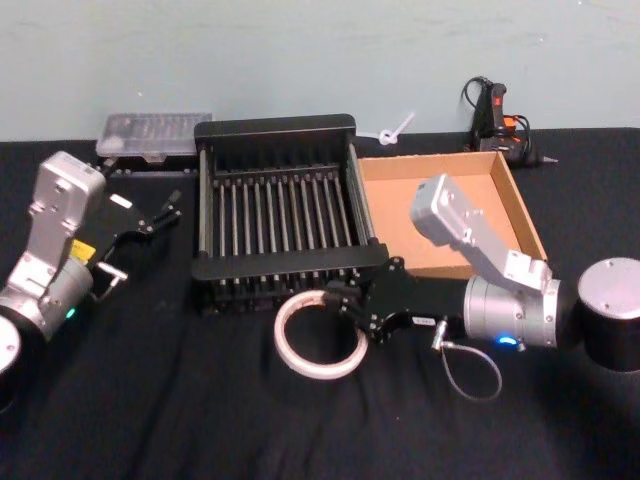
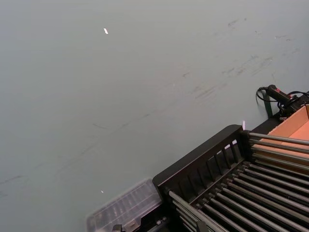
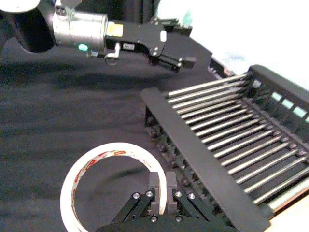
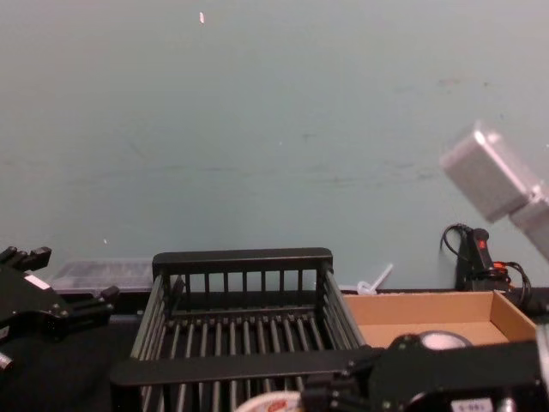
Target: Pick up the white tape and place it into the black box , Pick up the silver tape and place it into the brown box.
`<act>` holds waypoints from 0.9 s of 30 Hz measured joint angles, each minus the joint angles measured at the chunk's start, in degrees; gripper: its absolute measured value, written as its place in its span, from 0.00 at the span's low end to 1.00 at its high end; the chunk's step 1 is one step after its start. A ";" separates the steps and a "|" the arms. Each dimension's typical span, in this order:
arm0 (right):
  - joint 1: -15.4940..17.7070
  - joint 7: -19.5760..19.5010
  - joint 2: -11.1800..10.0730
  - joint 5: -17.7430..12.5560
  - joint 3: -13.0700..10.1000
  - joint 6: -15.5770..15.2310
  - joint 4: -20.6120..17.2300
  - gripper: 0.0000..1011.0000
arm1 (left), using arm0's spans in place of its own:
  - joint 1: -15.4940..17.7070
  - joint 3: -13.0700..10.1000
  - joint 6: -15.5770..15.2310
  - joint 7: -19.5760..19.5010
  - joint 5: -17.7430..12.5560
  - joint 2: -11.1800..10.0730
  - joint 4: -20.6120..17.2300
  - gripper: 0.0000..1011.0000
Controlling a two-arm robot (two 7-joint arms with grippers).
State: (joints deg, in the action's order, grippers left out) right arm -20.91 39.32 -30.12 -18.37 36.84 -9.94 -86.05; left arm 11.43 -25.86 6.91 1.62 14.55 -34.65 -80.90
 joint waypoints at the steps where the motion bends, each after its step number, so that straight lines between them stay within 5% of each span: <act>1: -0.02 -0.05 -0.14 -0.20 -0.14 0.05 -0.19 0.09 | 0.00 0.00 0.00 -0.01 0.00 0.00 0.00 0.99; 14: -2.16 -1.86 -0.61 -2.25 -2.13 1.07 -1.20 0.09 | 0.00 0.00 0.00 0.00 0.00 0.00 0.00 0.99; 27: -7.03 -7.12 3.43 -2.32 -3.52 -2.95 2.94 0.09 | 0.00 0.00 0.00 0.00 0.00 0.00 0.00 0.99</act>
State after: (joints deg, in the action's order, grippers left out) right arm -27.94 32.20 -26.69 -20.69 33.32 -12.89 -83.11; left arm 11.43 -25.86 6.91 1.62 14.55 -34.65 -80.90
